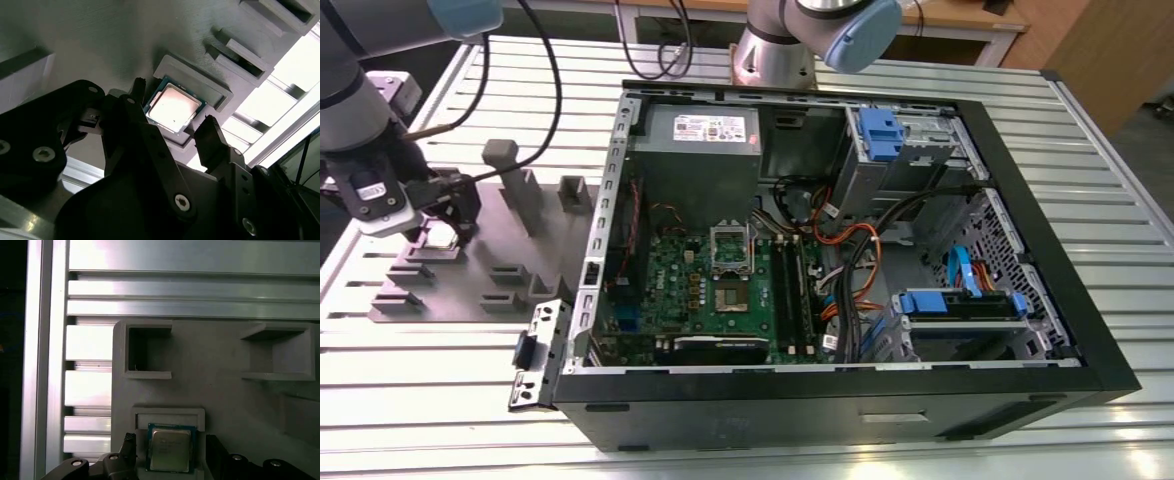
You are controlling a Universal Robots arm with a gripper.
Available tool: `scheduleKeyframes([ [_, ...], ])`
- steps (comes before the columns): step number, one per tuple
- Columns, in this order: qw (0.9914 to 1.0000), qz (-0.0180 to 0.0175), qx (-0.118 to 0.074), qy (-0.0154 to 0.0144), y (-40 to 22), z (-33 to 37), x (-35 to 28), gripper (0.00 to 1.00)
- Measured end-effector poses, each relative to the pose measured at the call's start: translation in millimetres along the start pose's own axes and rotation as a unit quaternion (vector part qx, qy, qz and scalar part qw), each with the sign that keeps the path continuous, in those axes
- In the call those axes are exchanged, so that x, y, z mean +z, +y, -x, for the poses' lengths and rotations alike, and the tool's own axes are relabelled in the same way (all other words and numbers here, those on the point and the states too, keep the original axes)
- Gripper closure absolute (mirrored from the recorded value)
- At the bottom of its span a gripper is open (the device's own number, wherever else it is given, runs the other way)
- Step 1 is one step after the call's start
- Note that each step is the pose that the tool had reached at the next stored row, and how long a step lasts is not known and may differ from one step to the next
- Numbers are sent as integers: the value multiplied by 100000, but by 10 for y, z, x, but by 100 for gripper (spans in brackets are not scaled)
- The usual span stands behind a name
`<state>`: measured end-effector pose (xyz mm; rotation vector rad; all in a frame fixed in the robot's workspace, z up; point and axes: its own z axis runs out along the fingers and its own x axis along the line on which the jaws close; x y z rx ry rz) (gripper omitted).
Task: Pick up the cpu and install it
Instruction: 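Pick up the cpu and move it towards the insertion slot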
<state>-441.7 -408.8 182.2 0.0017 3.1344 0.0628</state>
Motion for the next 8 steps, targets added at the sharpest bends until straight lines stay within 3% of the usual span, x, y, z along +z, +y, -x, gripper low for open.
scheduleKeyframes([
  [8, 99999, 143, -346, 17, 1, -18, 17, 34],
])
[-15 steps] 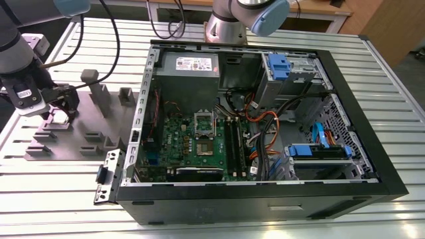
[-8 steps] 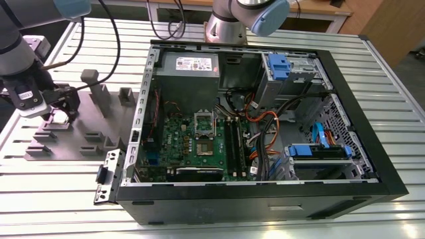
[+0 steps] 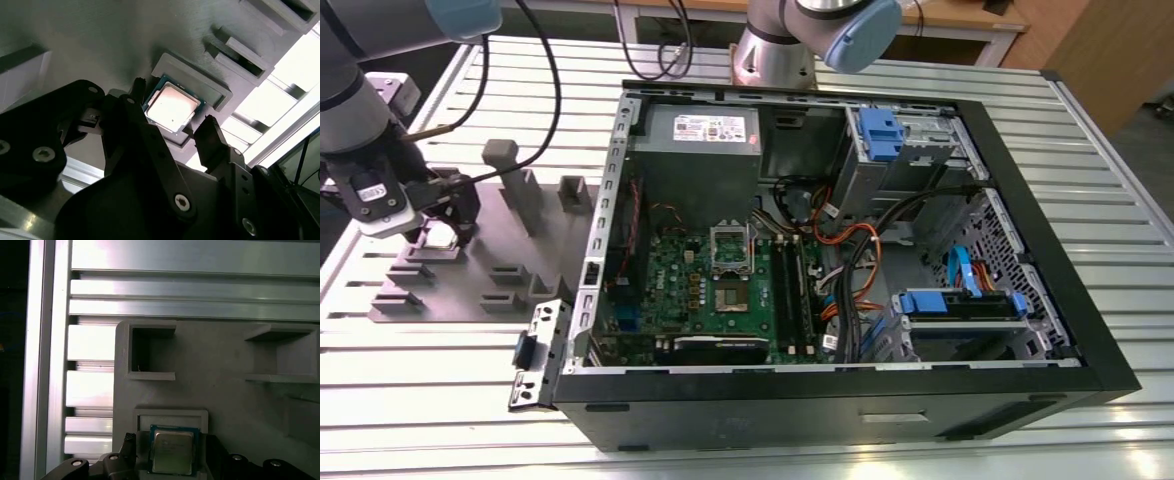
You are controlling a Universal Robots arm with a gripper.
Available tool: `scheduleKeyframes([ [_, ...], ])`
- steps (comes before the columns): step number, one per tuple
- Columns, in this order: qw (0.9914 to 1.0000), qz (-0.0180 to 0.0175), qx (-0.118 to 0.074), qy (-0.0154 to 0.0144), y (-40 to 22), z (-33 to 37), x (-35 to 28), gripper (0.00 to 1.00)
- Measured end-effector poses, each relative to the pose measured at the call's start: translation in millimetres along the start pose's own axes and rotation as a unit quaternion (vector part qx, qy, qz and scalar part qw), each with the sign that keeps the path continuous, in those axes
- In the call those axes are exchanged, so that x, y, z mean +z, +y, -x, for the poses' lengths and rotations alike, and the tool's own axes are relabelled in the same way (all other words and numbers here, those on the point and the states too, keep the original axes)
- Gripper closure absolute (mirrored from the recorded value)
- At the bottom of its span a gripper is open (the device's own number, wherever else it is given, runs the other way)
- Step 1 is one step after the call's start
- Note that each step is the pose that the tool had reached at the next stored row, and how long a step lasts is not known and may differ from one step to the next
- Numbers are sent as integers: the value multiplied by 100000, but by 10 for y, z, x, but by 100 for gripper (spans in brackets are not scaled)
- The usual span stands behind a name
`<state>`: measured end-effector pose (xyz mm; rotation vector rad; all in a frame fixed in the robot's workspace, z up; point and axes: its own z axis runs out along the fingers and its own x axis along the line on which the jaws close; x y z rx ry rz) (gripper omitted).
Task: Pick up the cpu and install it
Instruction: 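Pick up the cpu and move it towards the insertion slot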
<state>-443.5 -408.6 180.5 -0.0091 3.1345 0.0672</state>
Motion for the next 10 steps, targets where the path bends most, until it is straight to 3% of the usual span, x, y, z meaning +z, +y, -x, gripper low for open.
scheduleKeyframes([
  [5, 100000, -1, -2, 3, 0, 0, 1, 35],
  [6, 100000, 0, -2, 4, 0, 0, 1, 42],
  [10, 100000, 1, -8, 0, 0, 0, 1, 42],
])
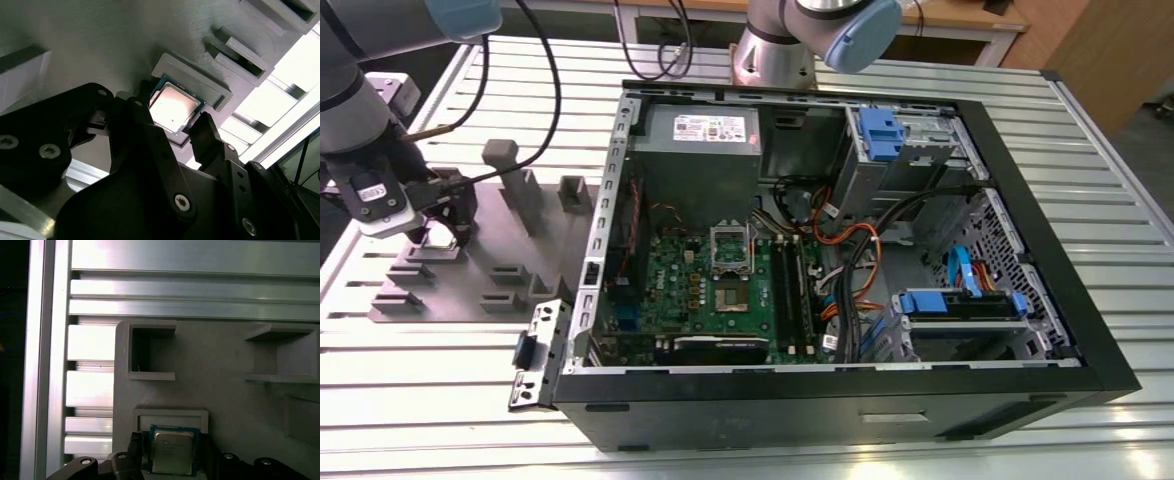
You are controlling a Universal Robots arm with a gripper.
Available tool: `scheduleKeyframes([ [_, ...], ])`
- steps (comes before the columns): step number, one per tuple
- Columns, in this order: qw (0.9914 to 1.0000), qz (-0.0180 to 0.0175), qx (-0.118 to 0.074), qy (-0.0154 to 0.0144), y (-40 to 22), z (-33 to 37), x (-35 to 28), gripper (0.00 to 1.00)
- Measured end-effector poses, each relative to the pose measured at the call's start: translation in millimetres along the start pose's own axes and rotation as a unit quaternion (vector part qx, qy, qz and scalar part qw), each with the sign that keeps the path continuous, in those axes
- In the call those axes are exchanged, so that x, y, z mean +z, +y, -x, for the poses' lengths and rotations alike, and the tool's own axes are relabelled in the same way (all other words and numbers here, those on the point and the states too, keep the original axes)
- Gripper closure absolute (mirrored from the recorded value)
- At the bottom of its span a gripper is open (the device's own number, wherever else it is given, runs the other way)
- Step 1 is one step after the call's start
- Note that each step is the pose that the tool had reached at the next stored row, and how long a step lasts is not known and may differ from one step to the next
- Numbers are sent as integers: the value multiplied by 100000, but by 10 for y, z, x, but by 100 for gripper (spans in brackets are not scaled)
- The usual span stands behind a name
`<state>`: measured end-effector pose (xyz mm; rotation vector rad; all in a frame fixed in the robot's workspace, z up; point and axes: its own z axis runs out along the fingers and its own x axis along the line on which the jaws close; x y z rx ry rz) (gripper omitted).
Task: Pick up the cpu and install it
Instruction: 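Pick up the cpu and move it towards the insertion slot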
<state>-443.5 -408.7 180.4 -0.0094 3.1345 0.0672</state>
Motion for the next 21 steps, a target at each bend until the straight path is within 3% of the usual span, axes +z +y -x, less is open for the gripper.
scheduleKeyframes([
  [21, 99998, 3, -625, 27, 5, 0, -9, 42],
])
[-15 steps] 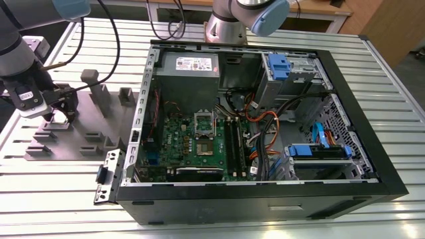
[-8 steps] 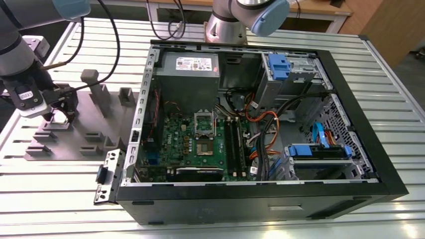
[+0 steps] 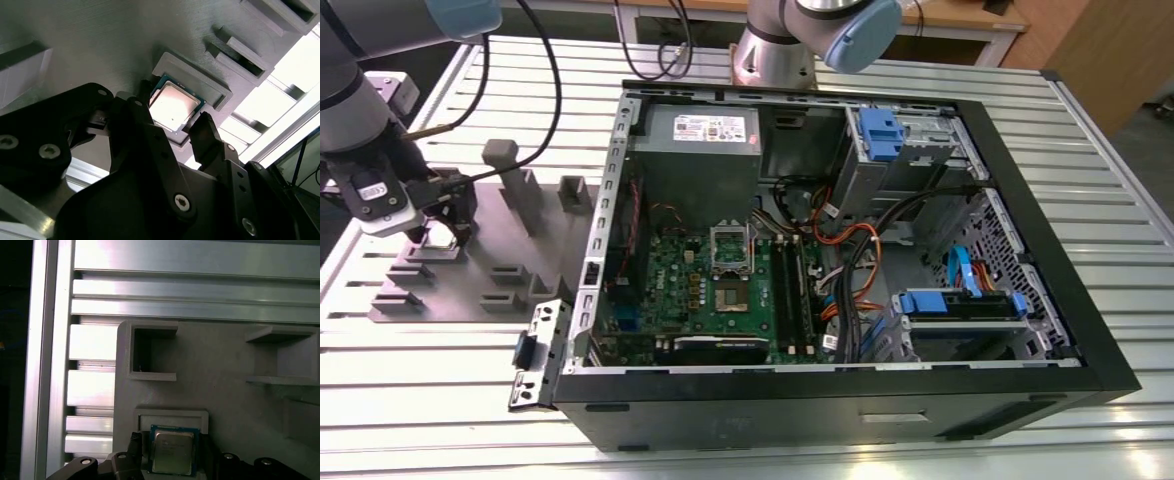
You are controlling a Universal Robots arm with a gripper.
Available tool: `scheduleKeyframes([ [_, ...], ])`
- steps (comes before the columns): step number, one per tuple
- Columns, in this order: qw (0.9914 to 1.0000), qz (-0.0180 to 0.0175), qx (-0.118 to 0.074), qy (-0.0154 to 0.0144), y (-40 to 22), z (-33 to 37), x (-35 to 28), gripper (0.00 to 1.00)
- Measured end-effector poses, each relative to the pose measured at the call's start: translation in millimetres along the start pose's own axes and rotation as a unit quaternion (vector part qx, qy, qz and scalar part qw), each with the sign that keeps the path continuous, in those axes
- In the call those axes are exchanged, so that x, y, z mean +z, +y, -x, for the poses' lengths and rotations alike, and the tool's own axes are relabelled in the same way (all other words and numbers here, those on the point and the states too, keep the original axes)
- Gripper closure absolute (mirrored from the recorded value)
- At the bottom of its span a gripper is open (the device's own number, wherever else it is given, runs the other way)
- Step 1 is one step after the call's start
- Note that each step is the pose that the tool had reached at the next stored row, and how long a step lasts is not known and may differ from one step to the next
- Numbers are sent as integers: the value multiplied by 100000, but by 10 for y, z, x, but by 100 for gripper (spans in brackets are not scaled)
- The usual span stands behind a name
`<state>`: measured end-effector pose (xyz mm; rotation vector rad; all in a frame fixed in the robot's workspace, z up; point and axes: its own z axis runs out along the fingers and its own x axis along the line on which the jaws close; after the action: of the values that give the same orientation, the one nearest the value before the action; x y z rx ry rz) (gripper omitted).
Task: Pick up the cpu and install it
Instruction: 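Pick up the cpu and move it towards the insertion slot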
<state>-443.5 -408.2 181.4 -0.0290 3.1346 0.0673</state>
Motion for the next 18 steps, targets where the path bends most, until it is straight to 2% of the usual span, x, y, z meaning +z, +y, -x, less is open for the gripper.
scheduleKeyframes([
  [9, 100000, 0, -8, 0, 0, 0, 0, 42],
  [11, 100000, 1, -11, -1, 0, 0, 0, 44],
  [12, 100000, 0, -9, 1, 0, 0, 0, 50],
  [18, 100000, -1, -13, 2, 0, 0, 0, 50],
])
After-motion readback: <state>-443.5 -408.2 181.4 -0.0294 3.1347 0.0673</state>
